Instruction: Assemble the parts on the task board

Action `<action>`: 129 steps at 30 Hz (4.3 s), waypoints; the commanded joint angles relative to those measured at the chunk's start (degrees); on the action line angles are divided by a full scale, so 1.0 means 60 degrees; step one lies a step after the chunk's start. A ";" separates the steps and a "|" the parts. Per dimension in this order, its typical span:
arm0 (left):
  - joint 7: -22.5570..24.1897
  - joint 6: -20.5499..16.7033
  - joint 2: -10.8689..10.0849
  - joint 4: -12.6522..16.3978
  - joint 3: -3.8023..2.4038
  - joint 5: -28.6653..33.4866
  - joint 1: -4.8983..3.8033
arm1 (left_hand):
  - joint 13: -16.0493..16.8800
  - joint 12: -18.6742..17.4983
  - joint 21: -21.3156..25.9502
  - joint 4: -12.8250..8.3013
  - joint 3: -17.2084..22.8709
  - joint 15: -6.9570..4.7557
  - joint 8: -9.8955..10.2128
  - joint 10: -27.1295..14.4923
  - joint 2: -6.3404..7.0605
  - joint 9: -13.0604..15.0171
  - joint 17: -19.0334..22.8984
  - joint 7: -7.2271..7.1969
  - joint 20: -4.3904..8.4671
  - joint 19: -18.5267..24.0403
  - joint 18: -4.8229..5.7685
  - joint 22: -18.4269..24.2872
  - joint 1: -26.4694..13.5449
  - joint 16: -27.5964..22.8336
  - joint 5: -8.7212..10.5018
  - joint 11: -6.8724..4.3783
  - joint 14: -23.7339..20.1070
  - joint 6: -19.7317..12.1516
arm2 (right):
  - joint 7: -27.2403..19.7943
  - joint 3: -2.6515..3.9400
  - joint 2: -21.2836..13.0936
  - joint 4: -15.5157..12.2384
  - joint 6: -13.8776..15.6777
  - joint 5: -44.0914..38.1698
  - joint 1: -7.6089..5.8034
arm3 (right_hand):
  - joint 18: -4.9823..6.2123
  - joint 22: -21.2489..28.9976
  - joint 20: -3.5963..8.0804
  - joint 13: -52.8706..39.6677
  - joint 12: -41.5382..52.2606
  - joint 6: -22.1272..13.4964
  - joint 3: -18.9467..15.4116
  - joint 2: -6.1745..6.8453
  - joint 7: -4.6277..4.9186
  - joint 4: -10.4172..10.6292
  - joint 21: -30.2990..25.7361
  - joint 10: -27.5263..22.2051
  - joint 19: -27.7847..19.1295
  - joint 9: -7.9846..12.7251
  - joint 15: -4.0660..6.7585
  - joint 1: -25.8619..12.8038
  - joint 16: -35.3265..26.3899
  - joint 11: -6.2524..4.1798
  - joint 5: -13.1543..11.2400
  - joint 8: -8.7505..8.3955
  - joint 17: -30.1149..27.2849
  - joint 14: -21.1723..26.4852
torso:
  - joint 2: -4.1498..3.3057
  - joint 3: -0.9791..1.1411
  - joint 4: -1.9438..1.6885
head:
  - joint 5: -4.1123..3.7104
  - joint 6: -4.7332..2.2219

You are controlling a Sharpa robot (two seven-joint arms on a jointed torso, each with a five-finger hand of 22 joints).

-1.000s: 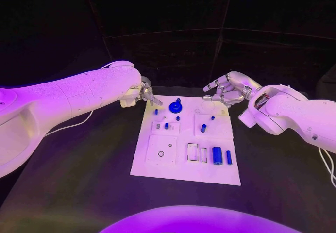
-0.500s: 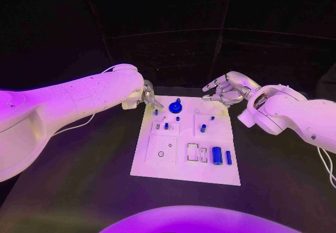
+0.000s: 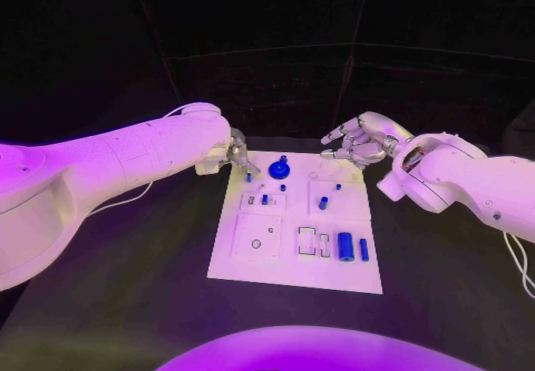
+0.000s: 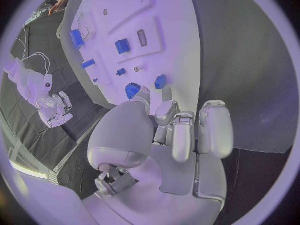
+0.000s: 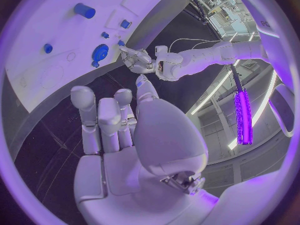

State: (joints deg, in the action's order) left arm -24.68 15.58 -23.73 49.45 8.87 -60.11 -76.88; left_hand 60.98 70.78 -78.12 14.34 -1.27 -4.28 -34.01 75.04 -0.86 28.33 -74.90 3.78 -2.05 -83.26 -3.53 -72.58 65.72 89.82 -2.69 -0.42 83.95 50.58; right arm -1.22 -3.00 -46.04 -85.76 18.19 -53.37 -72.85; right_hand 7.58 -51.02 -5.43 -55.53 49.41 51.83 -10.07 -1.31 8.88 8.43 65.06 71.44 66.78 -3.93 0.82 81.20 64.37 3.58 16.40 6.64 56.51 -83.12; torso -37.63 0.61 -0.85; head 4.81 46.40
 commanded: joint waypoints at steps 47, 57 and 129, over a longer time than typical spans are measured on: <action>0.0337 -0.0240 -0.0118 0.0148 -0.0005 0.0613 0.0058 | -0.0154 -0.0120 0.0026 -0.1938 0.2933 -0.0052 -0.0138 0.0012 -0.0683 -0.0225 -0.2516 -0.0112 0.0090 -0.0001 -0.0059 -0.0009 0.1781 0.0029 0.0001 -0.0128 0.1008 0.0019 | -0.0005 0.0005 -0.0003 -0.0020 0.0015 0.0025 -0.0019 | 0.0082 0.0018 -0.0012 0.0015 -0.0014 -0.0064 -0.0024 -0.0099 -0.0010 0.0066 -0.0032 -0.0106 -0.0050 -0.0012 -0.0002 -0.0023 -0.0067 0.0000 0.0037 0.0048 -0.0012 -0.0037 | 0.0008 0.0005 -0.0014 | -0.0015 0.0040; 0.0088 -0.0966 -0.0880 0.1308 -0.0016 0.1081 -0.0093 | -0.0212 -0.0148 0.0041 -0.2209 0.4243 -0.0054 -0.0400 0.0056 -0.0220 -0.0138 -0.2516 -0.0128 0.0085 -0.0008 -0.0059 -0.0022 0.1210 0.0029 -0.0009 -0.0134 0.1008 -0.0035 | 0.0005 0.0005 -0.0033 -0.0024 0.0005 0.0025 -0.0019 | 0.0081 0.0017 -0.0013 0.0015 -0.0008 -0.0063 -0.0027 -0.0113 -0.0009 0.0079 -0.0036 -0.0109 -0.0047 -0.0012 -0.0003 -0.0025 -0.0071 0.0001 0.0043 0.0053 -0.0007 -0.0037 | 0.0015 0.0015 -0.0043 | 0.0029 0.0038; -0.0244 -0.1686 -0.2495 0.4142 0.0018 0.0744 0.0550 | -0.0302 -0.0180 0.0043 -0.2547 0.5163 -0.0087 -0.0693 0.0121 0.0386 -0.0046 -0.2516 -0.0191 0.0108 -0.0031 -0.0056 -0.0056 0.0845 0.0029 -0.0008 -0.0188 0.1008 -0.0020 | -0.0049 0.0005 -0.0158 -0.0070 -0.0095 0.0045 -0.0018 | 0.0086 0.0052 -0.0016 0.0034 -0.0002 -0.0069 -0.0061 -0.0110 -0.0009 0.0107 -0.0075 -0.0129 -0.0053 -0.0013 -0.0005 -0.0011 -0.0099 0.0000 0.0045 0.0075 -0.0004 -0.0036 | 0.0008 0.0011 -0.0015 | 0.0203 0.0167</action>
State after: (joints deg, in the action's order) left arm -25.49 4.08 -38.77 74.32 8.92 -55.34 -73.70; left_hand 59.25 69.89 -78.12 3.39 25.10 -4.28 -37.94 75.66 1.33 27.96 -74.90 2.99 -1.85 -83.46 -3.53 -72.88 70.29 89.82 -2.54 -1.42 83.95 50.61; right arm -1.10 -3.00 -47.01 -86.08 17.93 -53.26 -72.85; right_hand 7.57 -50.79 -5.43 -55.39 49.42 51.83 -10.41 -1.53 8.88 8.77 64.77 71.03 66.78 -3.93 0.82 80.98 63.92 3.59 16.39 6.88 56.48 -83.12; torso -37.60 0.67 -0.94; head 6.07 47.32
